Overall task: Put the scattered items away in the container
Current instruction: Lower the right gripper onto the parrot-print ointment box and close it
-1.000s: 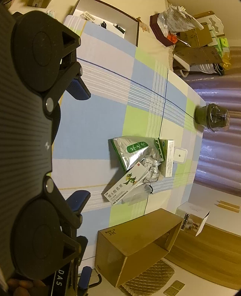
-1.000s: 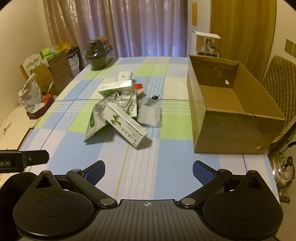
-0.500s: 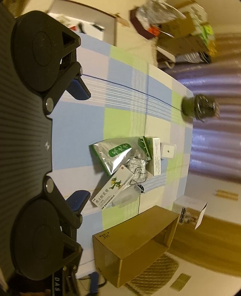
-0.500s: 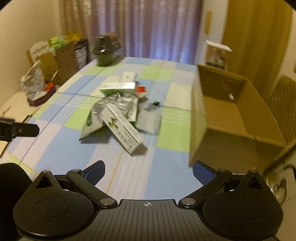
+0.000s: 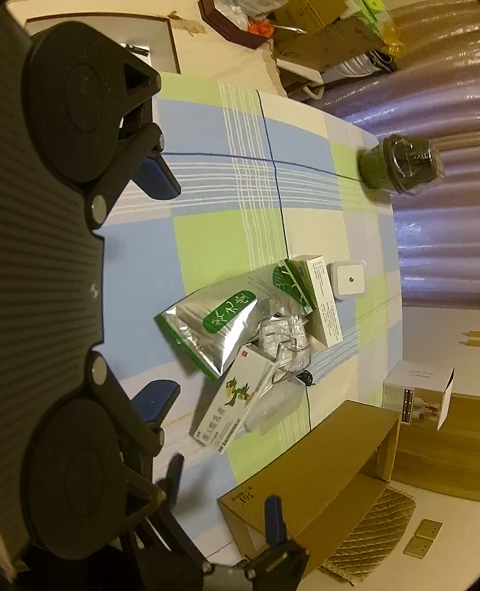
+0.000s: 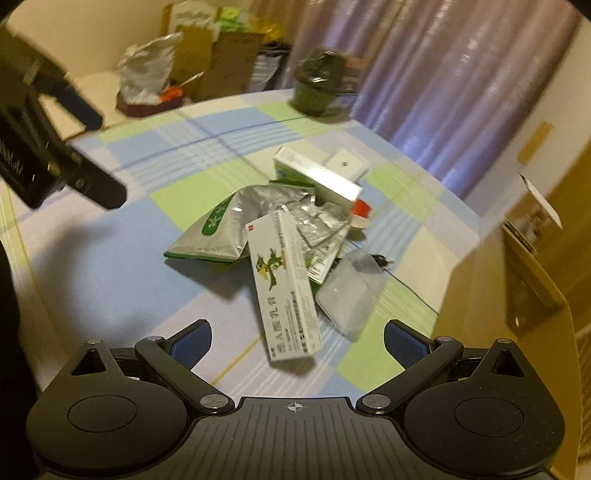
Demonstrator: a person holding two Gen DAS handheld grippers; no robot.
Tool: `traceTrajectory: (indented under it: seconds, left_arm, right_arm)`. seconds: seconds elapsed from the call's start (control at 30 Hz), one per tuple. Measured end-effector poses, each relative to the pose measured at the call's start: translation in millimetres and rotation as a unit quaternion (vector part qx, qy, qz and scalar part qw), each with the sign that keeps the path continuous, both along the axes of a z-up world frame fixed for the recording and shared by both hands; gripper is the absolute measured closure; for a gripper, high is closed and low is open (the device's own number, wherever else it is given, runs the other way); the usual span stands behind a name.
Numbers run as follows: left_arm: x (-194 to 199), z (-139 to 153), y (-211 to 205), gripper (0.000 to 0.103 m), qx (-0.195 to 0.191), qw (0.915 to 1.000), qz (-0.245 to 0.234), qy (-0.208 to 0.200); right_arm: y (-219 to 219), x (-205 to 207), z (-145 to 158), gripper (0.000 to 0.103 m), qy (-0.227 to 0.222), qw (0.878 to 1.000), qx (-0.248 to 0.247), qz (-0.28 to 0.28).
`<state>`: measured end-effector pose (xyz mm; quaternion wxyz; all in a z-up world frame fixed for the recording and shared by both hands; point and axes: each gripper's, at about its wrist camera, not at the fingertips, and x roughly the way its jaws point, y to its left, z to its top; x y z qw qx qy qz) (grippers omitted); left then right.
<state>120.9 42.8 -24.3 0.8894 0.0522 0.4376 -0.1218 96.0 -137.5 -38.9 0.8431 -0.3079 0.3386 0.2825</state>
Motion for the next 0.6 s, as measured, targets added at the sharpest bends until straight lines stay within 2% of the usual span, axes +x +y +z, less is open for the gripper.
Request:
traceTrajectory:
  seconds: [0.07,0.1,0.17,0.53,0.6]
  left_arm:
    - [8,-7,1,0.001,-0.001,1.0000,0.000,0.007]
    - [10,-10,1,0.001,-0.002,1.0000,0.001,0.008]
    - [16,-14,3,0.001,-0.006,0.9999,0.005,0.011]
    - [41,-31,-1,0.001,-0.007,0.9998,-0.011,0.015]
    - [44,-33,-3,0.001,-0.005,0.9997,-0.014,0.017]
  right_arm:
    - [7,6,-12,0.000,-0.006,1.000,-0.023,0.015]
    - [10,9,-18,0.016,-0.006,0.999,-0.034,0.024]
    - [16,15,-30,0.026,-0.004,0.998,-0.057,0.039]
    - [36,31,-58,0.027,-0.040,0.990,-0.109,0.077]
    - [35,34,-57,0.056,-0.040,0.991,-0.107,0.065]
